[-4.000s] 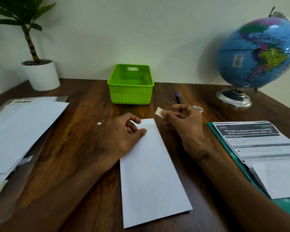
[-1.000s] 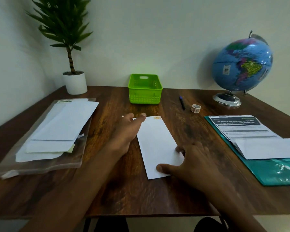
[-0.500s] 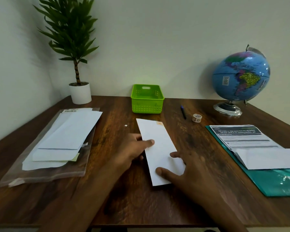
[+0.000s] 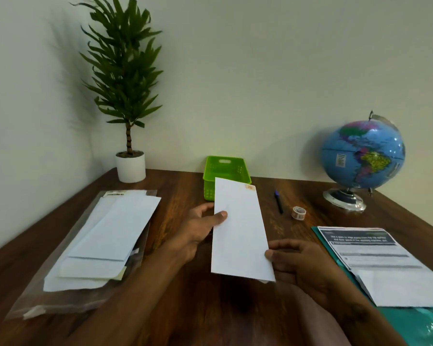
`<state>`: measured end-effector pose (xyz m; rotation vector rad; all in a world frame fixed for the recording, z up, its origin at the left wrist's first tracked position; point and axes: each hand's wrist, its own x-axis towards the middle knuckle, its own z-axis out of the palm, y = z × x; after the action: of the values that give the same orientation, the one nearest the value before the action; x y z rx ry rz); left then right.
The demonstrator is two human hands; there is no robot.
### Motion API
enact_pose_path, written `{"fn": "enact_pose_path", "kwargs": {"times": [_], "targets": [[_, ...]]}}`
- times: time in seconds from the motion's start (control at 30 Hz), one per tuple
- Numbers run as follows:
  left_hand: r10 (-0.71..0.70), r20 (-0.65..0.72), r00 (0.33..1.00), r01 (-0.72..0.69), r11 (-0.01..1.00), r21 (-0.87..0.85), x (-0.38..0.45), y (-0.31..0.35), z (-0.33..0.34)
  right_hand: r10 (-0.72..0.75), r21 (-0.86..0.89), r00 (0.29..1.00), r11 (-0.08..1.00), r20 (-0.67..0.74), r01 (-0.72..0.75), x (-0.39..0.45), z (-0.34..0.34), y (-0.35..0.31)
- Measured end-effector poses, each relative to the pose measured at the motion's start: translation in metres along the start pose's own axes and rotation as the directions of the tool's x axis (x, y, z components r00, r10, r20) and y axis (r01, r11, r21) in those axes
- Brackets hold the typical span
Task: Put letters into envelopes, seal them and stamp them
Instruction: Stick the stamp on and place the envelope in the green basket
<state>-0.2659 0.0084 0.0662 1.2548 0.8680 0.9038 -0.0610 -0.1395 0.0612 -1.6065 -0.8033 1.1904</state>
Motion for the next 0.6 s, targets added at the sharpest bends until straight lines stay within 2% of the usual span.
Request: {"fn": "enact_pose_path", "kwargs": {"times": [0.13, 0.2, 0.3, 0.37, 0.5, 0.6], "targets": [[0.067, -0.013, 0.998, -0.067, 0.997, -0.028, 0.014, 0.017, -0.002, 0.012, -0.058, 1.000, 0.998, -0.005, -0.012, 0.013, 0.004, -0.012], [0.086, -0.022, 0.996, -0.086, 0.996, -0.033, 0.022, 0.023, -0.002, 0.062, -0.056, 0.998, 0.997, 0.014, -0.061, 0.020, 0.005, -0.015], [0.089, -0.039, 0.995, -0.091, 0.995, -0.045, 0.032, 0.030, 0.000, 0.118, 0.034, 0.985, 0.992, 0.129, -0.124, 0.030, 0.009, -0.024], [0.078, -0.064, 0.995, -0.081, 0.996, -0.043, 0.038, 0.034, 0.003, 0.104, 0.150, 0.979, 0.980, 0.174, -0.131, 0.039, 0.011, -0.031], [0.060, -0.068, 0.996, -0.059, 0.998, 0.003, 0.049, 0.044, 0.004, -0.003, 0.254, 0.998, 0.967, 0.061, -0.013, 0.061, 0.014, -0.053], [-0.036, 0.073, 0.997, 0.031, 0.997, 0.064, 0.050, 0.052, -0.001, -0.124, 0.237, 0.992, 0.964, -0.011, 0.123, 0.078, 0.015, -0.074]]}}
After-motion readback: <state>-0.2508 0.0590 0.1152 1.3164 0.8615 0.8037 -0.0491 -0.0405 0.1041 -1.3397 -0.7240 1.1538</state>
